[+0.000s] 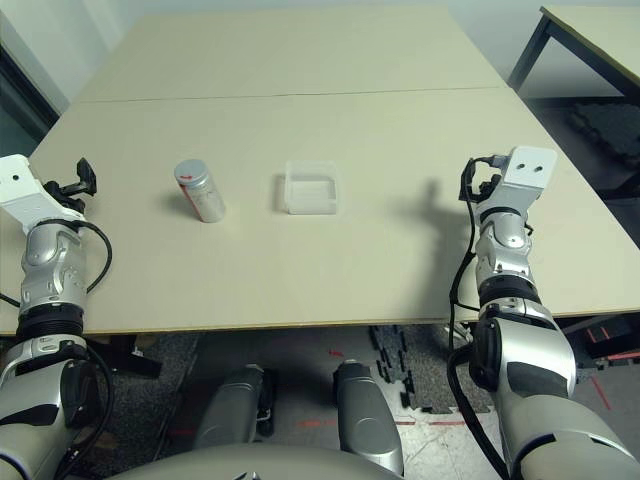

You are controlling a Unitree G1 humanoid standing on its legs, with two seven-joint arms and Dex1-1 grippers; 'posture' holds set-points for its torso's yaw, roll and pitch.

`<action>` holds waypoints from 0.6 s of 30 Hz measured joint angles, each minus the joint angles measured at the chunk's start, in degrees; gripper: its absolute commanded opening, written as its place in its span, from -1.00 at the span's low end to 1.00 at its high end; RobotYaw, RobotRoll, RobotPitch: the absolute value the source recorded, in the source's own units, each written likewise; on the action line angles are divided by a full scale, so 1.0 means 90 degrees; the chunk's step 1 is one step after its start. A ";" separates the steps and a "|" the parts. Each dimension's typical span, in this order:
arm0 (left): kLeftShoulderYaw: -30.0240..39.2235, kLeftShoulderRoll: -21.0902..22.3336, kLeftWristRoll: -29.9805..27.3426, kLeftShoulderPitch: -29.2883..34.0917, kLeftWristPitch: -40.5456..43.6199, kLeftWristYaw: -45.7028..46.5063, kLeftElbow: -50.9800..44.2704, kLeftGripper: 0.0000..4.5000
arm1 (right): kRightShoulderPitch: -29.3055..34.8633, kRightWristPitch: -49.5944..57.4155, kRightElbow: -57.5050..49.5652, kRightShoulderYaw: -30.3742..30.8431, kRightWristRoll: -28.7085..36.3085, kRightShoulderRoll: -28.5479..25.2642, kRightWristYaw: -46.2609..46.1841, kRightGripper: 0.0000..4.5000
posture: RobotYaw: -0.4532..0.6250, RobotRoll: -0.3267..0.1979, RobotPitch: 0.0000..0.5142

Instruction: Pour the medicine from the bottle into the box.

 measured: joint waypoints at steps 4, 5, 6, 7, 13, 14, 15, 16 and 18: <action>0.0020 0.0055 -0.0019 0.0023 0.0000 -0.0068 0.0000 1.00 | -0.0001 0.0000 0.0000 0.0010 0.0029 0.0000 0.0033 1.00 | -0.25 0.25 -0.67; 0.0061 0.0117 -0.0066 0.0036 0.0002 -0.0146 0.0000 1.00 | -0.0007 0.0000 0.0000 0.0029 0.0028 0.0000 0.0070 1.00 | -0.25 0.25 -0.68; 0.0094 0.0169 -0.0099 0.0046 0.0002 -0.0205 0.0000 1.00 | -0.0013 0.0000 0.0000 0.0035 0.0027 0.0000 0.0115 1.00 | -0.24 0.25 -0.70; 0.0133 0.0229 -0.0137 0.0061 0.0002 -0.0283 0.0000 1.00 | -0.0027 0.0000 0.0000 0.0042 0.0027 -0.0001 0.0171 1.00 | -0.24 0.25 -0.70; 0.0278 0.0565 -0.0367 0.0337 0.0010 -0.0941 -0.0018 1.00 | -0.0169 0.0094 -0.0051 0.0110 0.0087 -0.0013 0.0988 1.00 | -0.20 0.25 -0.71; 0.0282 0.0656 -0.0428 0.0397 0.0045 -0.1177 -0.0018 1.00 | -0.0199 0.0193 -0.0105 0.0133 0.0145 -0.0012 0.1351 1.00 | -0.20 0.25 -0.71; 0.0283 0.0755 -0.0493 0.0449 0.0105 -0.1435 -0.0018 1.00 | -0.0236 0.0307 -0.0181 0.0187 0.0199 -0.0012 0.1728 1.00 | -0.19 0.25 -0.71; 0.0276 0.0840 -0.0530 0.0481 0.0159 -0.1687 -0.0019 1.00 | -0.0276 0.0411 -0.0269 0.0265 0.0232 -0.0011 0.2076 1.00 | -0.19 0.25 -0.69; 0.0239 0.1022 -0.0680 0.0526 0.0339 -0.2256 -0.0059 1.00 | -0.0324 0.0620 -0.0491 0.0415 0.0250 -0.0015 0.2802 1.00 | -0.19 0.25 -0.66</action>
